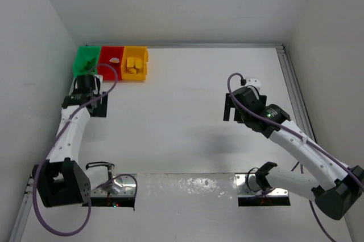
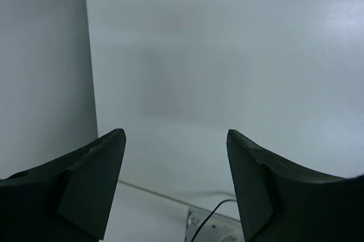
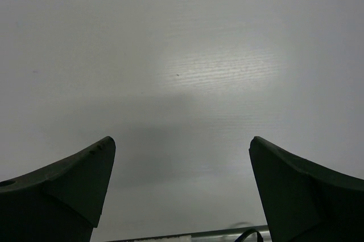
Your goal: Sort the legos into containers by color
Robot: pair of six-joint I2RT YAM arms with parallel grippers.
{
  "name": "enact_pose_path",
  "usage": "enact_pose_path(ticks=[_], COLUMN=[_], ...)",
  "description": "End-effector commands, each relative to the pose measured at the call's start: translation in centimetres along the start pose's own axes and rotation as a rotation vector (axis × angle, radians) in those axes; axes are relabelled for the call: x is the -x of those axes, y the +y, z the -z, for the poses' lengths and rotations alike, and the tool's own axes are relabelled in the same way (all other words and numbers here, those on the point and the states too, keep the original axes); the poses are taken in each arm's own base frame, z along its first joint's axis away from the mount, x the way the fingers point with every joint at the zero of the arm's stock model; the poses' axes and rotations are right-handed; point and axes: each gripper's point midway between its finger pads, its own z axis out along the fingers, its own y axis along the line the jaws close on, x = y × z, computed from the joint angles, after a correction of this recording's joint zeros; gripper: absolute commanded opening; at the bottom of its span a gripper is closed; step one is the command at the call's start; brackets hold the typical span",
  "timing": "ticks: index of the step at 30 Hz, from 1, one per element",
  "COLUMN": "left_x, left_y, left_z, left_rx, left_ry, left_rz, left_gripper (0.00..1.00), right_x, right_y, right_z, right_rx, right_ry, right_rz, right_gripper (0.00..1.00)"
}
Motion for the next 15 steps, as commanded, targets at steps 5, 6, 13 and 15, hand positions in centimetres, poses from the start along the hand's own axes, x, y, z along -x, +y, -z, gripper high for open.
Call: enact_pose_path(ticks=[5,6,13,15], left_x=[-6.0,-6.5,-6.6,-6.9], left_y=[2.2,2.2,1.9,1.9], left_z=[0.4,0.2,0.7,0.6], left_rx=[0.173,0.183,0.173,0.174], left_ry=[0.021,0.030,-0.031,-0.029], left_rz=[-0.026,-0.015,0.000,-0.005], left_gripper=[0.69,0.69,0.69,0.69], right_x=[-0.3,-0.1,1.0,1.0], right_y=[-1.5,-1.6,-2.2,-2.4], right_z=[0.0,0.0,0.4,0.4], right_rx=[-0.078,-0.082,-0.091,-0.104], right_ry=[-0.015,-0.023,-0.100,-0.106], right_rz=[-0.059,-0.062,-0.127,-0.133], right_gripper=[0.99,0.99,0.99,0.99])
